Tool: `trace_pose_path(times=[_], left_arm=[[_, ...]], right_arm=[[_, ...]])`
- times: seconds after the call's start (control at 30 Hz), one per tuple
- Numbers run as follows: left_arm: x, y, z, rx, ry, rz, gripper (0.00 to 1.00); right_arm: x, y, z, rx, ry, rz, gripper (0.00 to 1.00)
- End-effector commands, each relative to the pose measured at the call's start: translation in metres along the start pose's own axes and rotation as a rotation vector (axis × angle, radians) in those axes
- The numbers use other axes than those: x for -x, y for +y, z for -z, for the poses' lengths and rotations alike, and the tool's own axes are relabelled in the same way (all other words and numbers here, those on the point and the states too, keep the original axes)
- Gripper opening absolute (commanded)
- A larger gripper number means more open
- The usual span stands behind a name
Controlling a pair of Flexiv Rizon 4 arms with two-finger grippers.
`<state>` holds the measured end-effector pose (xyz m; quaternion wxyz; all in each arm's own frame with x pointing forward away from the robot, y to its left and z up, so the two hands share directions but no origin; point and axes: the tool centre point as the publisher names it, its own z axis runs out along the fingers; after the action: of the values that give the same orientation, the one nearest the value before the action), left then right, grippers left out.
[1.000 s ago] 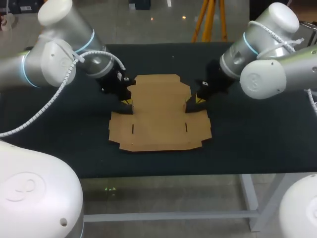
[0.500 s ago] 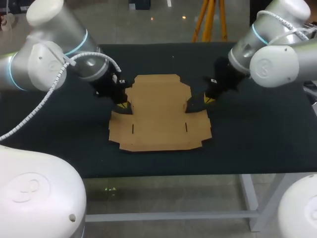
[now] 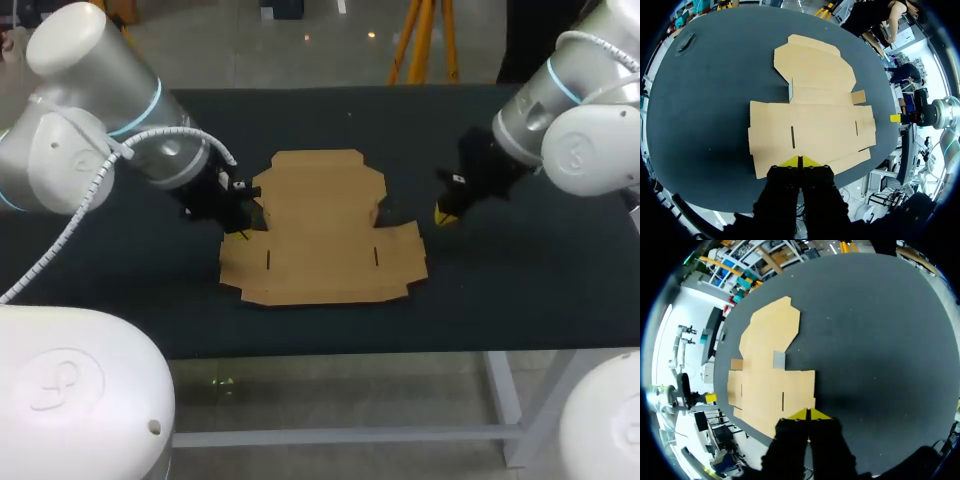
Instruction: Assemble the packaging by folding the flat box into shape, placing the metal phone stand inside, and closing the box properly
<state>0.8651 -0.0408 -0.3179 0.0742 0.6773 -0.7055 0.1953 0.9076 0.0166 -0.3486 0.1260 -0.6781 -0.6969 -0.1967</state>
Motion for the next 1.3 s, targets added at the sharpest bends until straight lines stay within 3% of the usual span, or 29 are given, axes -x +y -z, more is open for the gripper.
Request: trace_pose_path(times=[0.03,0.3,0.77,1.3], left_arm=[[0.002,0.021,0.012,-0.033,0.005,0.001,0.0],[0.006,0.055,0.015,-0.012,0.026,0.008,0.0],[0.033,0.099,0.007,0.022,0.086,0.072,0.0],[0.042,0.108,-0.017,0.06,0.143,0.077,0.0]], right_arm=[[0.006,-0.019,0.004,0.016,0.017,0.0,0.0],[0.01,-0.051,0.004,0.011,0.02,-0.002,0.0],[0.012,-0.088,-0.012,-0.032,0.019,-0.021,0.0],[0.005,-0.105,-0.043,-0.054,0.07,-0.033,0.0]])
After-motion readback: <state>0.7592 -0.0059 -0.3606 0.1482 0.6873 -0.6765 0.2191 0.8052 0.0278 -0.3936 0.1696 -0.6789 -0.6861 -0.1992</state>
